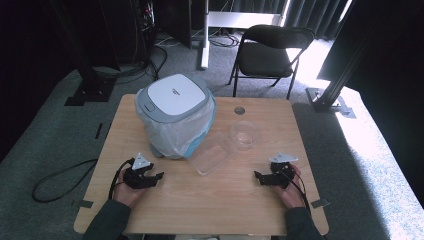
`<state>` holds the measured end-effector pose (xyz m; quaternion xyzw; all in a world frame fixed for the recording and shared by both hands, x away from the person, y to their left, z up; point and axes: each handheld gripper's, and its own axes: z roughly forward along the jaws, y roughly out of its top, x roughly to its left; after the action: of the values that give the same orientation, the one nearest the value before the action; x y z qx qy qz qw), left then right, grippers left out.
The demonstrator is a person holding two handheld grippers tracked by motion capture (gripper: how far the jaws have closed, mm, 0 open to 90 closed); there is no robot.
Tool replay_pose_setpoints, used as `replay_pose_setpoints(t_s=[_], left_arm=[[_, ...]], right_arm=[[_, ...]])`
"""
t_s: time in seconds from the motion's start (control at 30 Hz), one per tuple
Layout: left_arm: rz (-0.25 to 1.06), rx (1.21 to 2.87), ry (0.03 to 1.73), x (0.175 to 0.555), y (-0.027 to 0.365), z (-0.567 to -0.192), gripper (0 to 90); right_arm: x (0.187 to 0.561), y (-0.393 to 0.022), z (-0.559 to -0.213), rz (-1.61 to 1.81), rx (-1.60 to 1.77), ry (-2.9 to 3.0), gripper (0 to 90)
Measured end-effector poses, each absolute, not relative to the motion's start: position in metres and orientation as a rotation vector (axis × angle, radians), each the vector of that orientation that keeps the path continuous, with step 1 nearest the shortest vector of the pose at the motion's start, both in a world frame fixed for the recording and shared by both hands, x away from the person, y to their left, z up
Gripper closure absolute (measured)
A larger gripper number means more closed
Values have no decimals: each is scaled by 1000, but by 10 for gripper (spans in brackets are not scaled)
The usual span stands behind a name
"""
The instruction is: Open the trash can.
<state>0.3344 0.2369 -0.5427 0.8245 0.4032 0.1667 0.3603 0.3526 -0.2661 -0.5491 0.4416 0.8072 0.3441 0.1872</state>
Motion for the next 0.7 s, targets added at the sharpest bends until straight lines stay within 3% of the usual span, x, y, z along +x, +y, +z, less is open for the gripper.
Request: replay_pose_setpoints(t_s=[0.7], left_arm=[[430,2113,1063,335,240,-535,464]], right_arm=[[352,-265,-549,965,1251,2267,108]])
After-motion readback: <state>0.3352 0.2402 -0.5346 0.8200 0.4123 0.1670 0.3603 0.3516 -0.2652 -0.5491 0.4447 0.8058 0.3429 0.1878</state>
